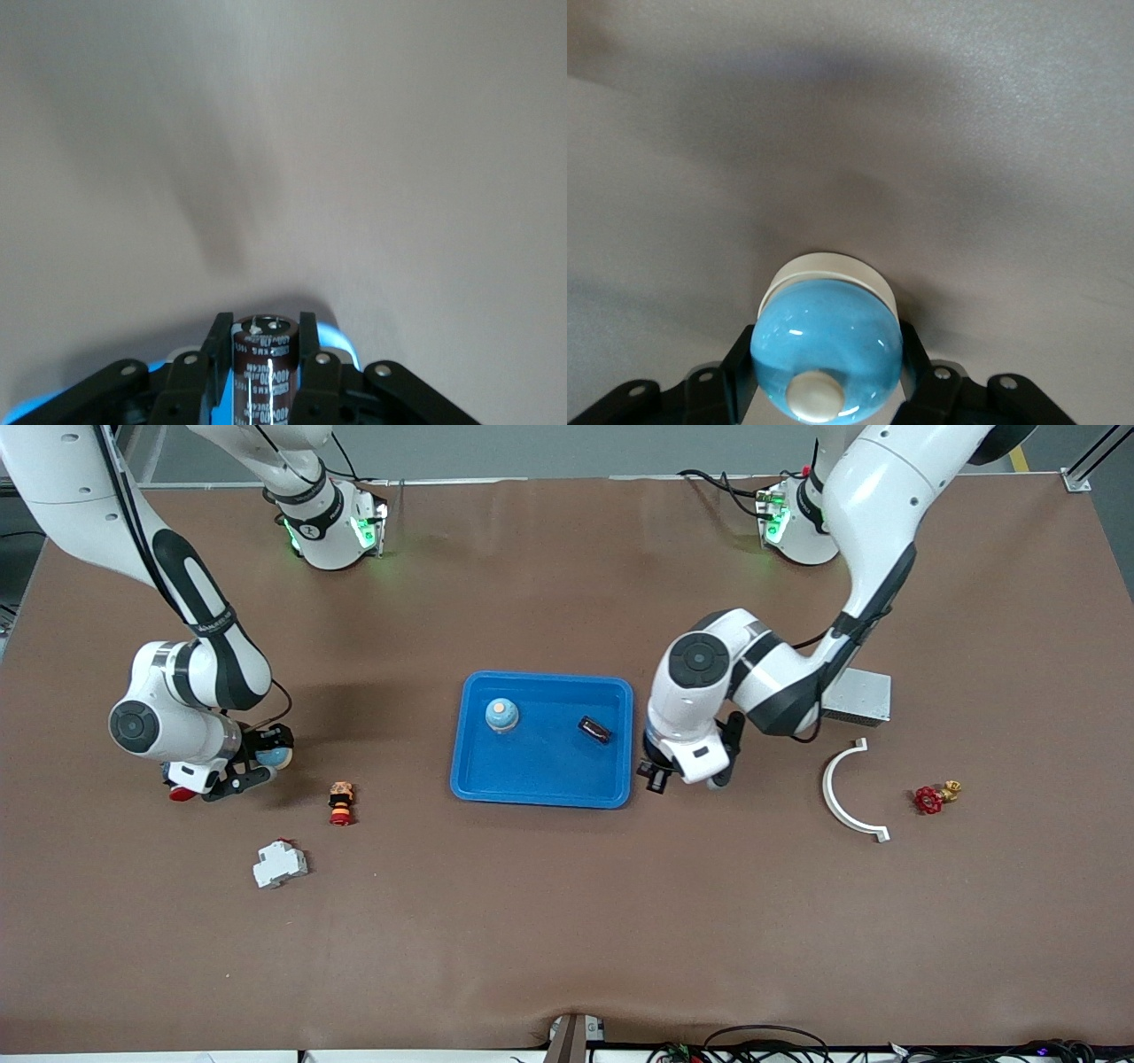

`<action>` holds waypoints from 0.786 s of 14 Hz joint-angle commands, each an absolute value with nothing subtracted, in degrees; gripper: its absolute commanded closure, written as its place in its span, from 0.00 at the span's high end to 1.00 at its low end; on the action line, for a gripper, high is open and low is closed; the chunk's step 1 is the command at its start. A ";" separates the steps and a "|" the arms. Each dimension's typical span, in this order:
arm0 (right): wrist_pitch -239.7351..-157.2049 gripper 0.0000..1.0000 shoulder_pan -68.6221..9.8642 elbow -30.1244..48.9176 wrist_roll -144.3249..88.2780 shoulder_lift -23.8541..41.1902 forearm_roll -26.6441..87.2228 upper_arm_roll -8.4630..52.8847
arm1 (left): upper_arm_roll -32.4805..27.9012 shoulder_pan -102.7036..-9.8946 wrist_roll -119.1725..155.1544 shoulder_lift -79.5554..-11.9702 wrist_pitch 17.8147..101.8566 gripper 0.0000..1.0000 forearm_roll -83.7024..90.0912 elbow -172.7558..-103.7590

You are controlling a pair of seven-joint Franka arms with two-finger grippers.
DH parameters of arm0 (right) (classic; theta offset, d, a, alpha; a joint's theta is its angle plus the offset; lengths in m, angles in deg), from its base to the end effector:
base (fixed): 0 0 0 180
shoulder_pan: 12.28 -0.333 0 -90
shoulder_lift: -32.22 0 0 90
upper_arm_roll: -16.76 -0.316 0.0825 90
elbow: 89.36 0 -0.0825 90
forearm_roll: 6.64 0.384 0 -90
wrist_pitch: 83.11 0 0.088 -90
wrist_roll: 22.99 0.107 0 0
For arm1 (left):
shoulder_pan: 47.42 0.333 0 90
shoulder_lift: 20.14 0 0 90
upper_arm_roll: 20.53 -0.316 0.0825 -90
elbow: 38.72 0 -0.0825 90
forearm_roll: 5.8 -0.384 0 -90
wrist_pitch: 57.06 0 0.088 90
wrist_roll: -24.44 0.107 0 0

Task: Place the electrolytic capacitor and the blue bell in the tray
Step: 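Carry the second capacitor and bell to the tray with both grippers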

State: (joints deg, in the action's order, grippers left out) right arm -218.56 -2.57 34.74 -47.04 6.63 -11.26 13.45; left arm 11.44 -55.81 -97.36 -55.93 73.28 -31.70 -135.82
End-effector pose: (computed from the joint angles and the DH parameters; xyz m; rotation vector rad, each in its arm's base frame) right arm 0.5317 -0.0595 0.1675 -3.0240 -0.5659 0.3780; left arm 0.5521 -0.3967 0.2816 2.5085 1.7778 0.0776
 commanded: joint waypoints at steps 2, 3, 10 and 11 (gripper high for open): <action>-213.48 0.02 -1.56 33.43 -47.96 9.18 -11.48 11.93 | 10.85 -60.51 -101.85 -59.95 72.66 0.00 -32.34 -130.49; -209.10 0.02 -1.99 31.42 -47.43 10.15 -10.87 11.67 | 10.15 -61.65 -102.81 -60.65 72.75 0.00 -32.34 -129.70; -179.89 0.02 -15.33 5.93 -23.93 10.95 -7.00 10.52 | 2.59 -70.10 -105.20 -64.26 73.36 0.00 -32.25 -126.88; -179.88 0.02 -18.40 4.61 -18.48 10.86 -6.73 10.52 | 2.59 -70.19 -105.20 -64.78 73.45 0.00 -32.25 -126.79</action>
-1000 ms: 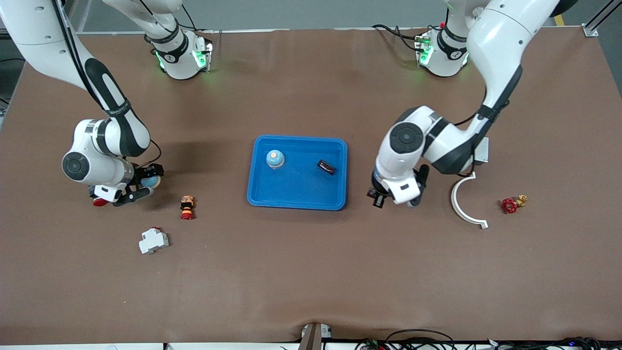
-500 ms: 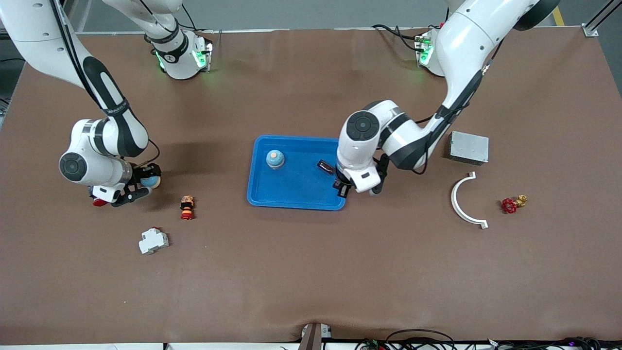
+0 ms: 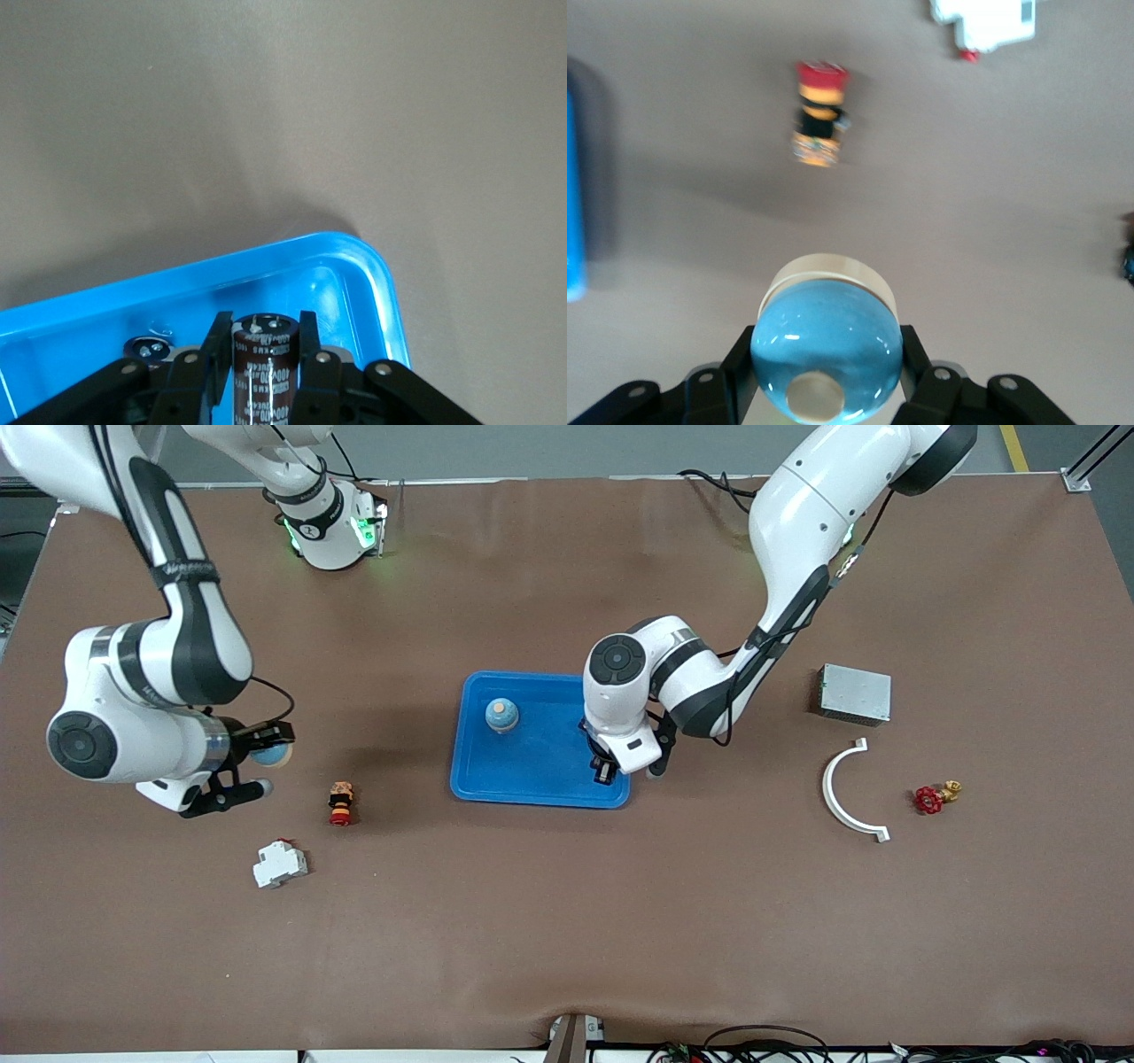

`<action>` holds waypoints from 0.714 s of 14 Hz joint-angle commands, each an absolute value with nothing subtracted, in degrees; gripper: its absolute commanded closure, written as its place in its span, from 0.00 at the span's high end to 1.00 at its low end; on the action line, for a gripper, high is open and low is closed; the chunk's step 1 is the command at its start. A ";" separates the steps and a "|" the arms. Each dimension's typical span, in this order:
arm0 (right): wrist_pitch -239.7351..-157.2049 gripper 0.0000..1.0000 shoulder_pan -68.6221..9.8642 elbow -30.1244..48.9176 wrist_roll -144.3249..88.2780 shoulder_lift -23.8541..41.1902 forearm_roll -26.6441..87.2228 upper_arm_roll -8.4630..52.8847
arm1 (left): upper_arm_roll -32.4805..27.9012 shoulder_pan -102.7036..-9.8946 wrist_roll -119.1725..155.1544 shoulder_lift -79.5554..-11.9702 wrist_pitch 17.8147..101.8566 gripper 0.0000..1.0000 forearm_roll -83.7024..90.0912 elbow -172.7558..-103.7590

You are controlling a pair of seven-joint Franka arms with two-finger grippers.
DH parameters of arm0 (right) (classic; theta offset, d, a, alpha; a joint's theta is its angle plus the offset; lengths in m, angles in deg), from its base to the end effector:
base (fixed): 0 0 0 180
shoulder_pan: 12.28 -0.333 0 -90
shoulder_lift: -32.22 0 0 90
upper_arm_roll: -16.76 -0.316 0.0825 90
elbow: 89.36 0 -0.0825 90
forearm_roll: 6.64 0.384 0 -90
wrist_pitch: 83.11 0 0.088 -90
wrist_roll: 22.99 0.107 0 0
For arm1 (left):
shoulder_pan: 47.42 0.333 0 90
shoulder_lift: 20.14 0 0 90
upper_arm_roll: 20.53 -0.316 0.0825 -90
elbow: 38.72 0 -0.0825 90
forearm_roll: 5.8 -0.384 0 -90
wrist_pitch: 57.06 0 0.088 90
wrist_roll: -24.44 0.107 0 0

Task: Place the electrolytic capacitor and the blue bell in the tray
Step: 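Carry the second capacitor and bell to the tray with both grippers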

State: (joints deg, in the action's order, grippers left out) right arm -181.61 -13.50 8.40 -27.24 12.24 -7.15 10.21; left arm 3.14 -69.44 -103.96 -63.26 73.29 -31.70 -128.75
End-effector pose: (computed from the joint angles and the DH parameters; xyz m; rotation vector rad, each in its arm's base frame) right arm 0.6067 0.0764 0.3673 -3.0599 -0.3261 0.5192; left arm 0.5278 -0.4639 0.2272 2.5171 1.8291 0.1102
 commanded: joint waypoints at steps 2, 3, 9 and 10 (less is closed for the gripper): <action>-181.10 0.02 -25.69 1.54 -4.70 10.43 -1.93 10.61 | 2.50 -71.41 -105.02 -65.93 74.07 0.00 -33.21 -126.09; -182.76 0.02 -28.25 0.13 -0.36 9.38 -1.12 10.61 | 2.50 -71.42 -104.93 -66.37 74.07 0.05 -33.92 -126.00; -194.81 0.02 -38.02 -0.77 11.28 1.91 -1.28 10.61 | 2.50 -70.90 -104.67 -65.58 74.07 1.00 -36.38 -126.00; -196.13 0.02 -38.73 -0.77 11.29 0.59 -1.37 10.70 | 2.59 -70.37 -104.06 -64.80 73.98 1.00 -36.91 -125.74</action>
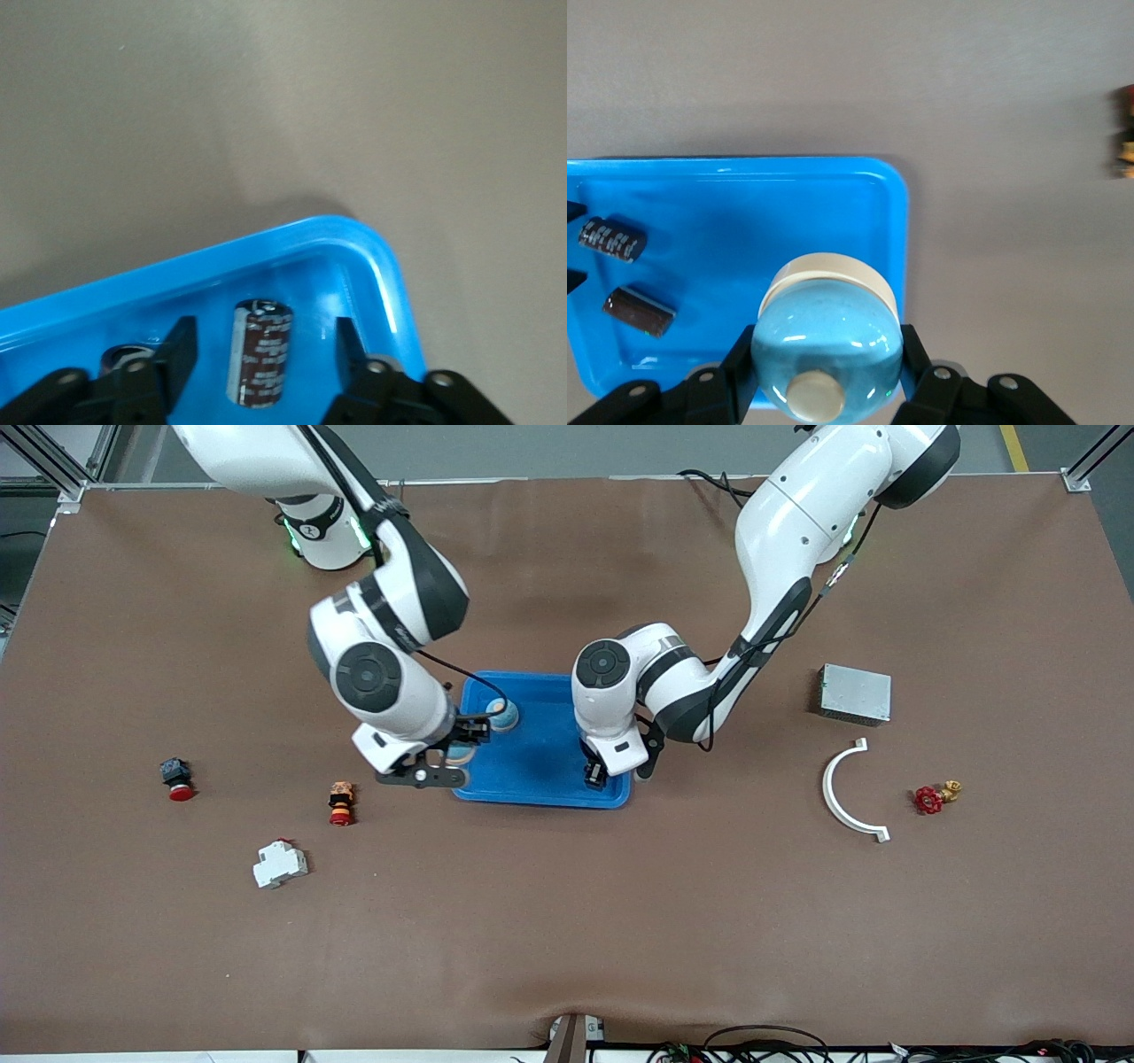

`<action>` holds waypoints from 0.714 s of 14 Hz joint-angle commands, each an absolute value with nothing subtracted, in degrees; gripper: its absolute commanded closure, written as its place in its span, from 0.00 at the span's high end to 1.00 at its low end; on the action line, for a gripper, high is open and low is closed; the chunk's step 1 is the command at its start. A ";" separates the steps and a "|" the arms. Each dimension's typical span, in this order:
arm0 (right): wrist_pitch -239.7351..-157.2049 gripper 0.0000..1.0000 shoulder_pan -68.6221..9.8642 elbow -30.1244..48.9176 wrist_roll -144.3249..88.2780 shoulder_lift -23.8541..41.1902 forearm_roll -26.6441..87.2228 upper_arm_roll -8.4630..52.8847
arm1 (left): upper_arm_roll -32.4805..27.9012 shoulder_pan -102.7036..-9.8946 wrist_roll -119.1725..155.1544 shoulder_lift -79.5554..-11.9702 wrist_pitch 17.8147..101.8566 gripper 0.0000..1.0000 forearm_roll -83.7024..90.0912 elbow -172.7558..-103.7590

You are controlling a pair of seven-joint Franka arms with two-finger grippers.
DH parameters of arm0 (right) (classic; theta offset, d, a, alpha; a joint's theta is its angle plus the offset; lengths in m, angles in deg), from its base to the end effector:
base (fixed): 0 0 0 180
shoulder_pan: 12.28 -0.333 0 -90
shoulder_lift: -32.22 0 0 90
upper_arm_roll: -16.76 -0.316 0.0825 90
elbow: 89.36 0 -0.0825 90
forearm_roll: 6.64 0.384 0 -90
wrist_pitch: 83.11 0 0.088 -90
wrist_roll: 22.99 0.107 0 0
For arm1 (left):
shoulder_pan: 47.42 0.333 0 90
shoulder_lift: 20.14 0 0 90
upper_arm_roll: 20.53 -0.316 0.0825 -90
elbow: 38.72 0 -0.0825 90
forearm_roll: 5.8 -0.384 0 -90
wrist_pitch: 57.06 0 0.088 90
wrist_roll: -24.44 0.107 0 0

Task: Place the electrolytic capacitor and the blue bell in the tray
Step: 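Carry the second capacitor and bell to the tray with both grippers, then release both items in the tray and lift both grippers away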

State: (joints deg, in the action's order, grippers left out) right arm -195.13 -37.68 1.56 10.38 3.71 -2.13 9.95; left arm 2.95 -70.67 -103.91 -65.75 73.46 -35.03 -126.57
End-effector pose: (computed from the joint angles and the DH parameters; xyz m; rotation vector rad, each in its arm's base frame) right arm 0.5710 0.3541 0.3395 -3.0885 0.1006 0.2723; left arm 0.5273 -0.4751 0.2139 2.5561 1.7680 0.1609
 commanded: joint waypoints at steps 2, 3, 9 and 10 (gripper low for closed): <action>-198.68 0.03 -38.82 -0.68 11.02 -2.04 -1.63 10.70 | 2.67 -68.36 -101.69 -62.69 73.11 1.00 -36.74 -125.56; -199.99 0.03 -38.91 -0.68 10.67 -3.45 -1.72 10.70 | 3.28 -66.78 -99.85 -61.03 71.54 1.00 -36.47 -125.64; -204.93 0.04 -40.49 -0.42 10.49 -8.03 -1.99 10.78 | 5.84 -57.63 -75.00 -51.62 64.50 1.00 -28.40 -125.73; -205.02 0.06 -40.41 -0.33 10.49 -8.38 -1.99 10.79 | 5.93 -56.14 -70.35 -50.21 62.57 1.00 -27.43 -125.73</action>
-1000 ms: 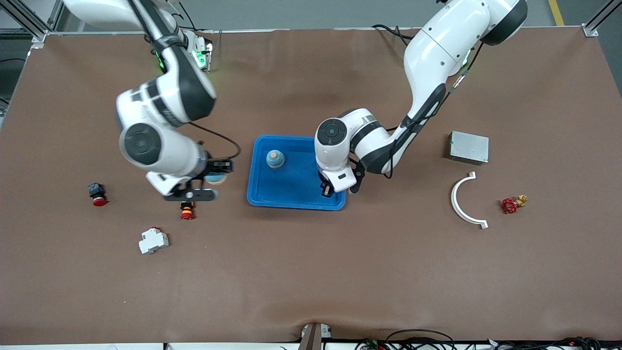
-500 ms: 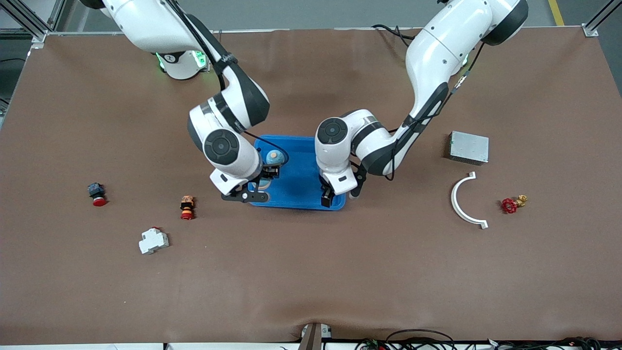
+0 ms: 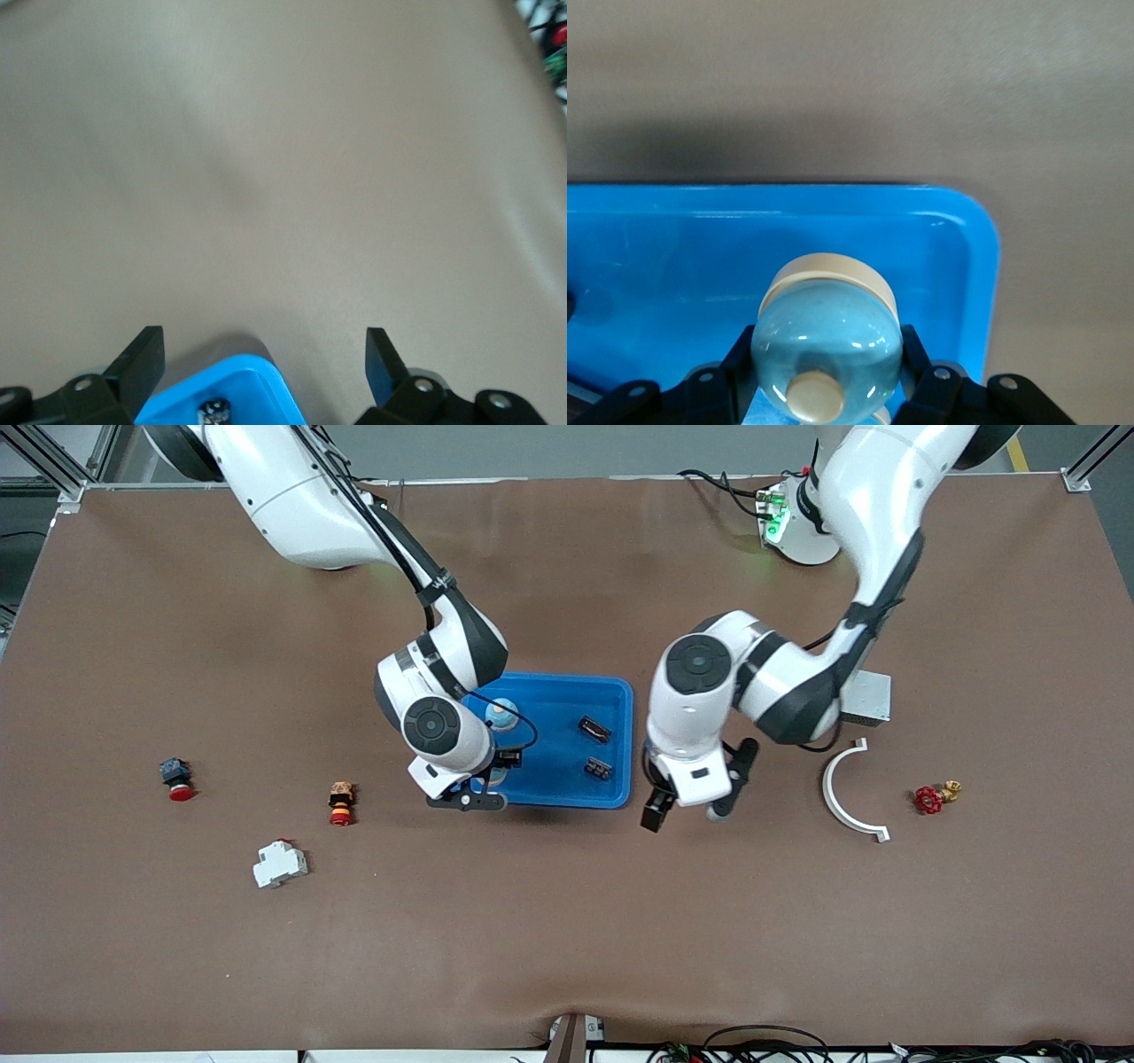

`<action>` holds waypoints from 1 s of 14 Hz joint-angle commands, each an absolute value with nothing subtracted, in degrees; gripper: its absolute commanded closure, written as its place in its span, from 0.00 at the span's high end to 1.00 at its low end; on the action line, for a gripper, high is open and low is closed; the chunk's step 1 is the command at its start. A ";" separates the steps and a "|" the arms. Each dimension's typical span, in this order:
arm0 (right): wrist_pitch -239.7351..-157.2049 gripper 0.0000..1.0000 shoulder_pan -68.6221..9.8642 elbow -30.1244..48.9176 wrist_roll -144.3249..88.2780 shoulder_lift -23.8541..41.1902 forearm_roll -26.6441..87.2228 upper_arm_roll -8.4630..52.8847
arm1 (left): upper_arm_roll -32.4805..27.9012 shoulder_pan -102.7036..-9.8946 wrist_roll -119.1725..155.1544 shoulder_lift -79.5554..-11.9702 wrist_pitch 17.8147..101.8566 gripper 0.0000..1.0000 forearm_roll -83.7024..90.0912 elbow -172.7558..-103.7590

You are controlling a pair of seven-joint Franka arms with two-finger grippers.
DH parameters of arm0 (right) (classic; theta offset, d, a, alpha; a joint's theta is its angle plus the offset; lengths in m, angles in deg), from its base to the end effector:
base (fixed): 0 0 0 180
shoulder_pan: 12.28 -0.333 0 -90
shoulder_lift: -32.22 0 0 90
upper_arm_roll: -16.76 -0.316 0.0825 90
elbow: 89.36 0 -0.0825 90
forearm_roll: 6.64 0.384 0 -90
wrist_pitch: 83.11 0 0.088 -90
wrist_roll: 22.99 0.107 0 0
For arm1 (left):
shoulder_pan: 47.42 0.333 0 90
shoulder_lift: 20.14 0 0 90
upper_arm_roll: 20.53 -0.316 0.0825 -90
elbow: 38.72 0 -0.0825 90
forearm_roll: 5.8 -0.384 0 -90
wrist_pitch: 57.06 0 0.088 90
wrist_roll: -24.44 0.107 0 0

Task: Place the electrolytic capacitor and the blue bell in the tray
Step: 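Release both items in the tray and lift both grippers away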

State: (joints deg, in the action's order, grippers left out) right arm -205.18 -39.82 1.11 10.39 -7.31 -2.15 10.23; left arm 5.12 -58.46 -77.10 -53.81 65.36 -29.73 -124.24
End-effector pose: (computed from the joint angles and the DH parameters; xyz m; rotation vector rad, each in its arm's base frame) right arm 0.5709 0.3783 0.2253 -3.0872 0.0851 0.2923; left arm 0.6141 -0.3654 0.3646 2.6829 1.4797 0.2476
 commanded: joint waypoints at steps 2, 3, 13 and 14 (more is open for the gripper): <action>-205.19 0.08 -40.41 0.02 10.32 -9.26 -1.99 10.79 | 5.75 -53.94 -59.03 -47.23 59.06 1.00 -25.67 -125.64; -205.45 0.08 -40.41 0.28 10.32 -9.35 -1.99 10.79 | 5.84 -52.01 -54.01 -46.52 58.08 1.00 -25.05 -125.56; -206.07 0.52 -39.35 1.17 6.80 -10.06 -2.07 10.87 | 5.84 -42.94 -24.98 -41.85 53.44 1.00 -23.82 -120.74; -206.07 0.99 -39.44 1.17 6.89 -10.06 -2.07 10.87 | 5.93 -41.46 -21.65 -41.76 50.89 1.00 -23.03 -119.42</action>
State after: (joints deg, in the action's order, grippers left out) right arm -205.86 -39.70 1.25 7.65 -10.04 -2.18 11.22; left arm 5.33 -43.28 -27.01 -42.72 55.66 -24.84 -121.96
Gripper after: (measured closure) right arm 0.339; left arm 0.000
